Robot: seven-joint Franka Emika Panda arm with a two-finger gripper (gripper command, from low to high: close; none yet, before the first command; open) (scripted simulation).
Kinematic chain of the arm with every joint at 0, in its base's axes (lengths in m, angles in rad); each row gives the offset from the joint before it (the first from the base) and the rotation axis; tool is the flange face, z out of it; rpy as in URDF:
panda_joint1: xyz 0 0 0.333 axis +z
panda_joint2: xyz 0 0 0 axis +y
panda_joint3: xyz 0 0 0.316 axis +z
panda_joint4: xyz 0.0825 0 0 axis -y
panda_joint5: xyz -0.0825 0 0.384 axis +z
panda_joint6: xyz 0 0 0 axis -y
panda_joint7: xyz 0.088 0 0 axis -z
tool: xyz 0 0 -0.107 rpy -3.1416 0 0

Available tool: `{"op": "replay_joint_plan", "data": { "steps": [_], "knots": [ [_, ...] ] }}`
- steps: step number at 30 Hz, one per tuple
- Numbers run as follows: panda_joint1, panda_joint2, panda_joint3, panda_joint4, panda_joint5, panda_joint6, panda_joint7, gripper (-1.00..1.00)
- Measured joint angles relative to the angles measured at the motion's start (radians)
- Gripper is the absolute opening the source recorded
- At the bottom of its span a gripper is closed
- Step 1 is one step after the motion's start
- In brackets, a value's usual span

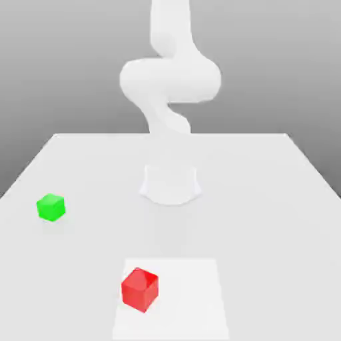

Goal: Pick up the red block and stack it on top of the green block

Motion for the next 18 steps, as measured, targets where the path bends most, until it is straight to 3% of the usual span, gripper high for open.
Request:
{"op": "replay_joint_plan", "data": {
  "steps": [18],
  "knots": [
    [-0.131, 0.659, 0.019, -0.280, -0.026, 0.340, 0.299, 0.00]
  ]
}}
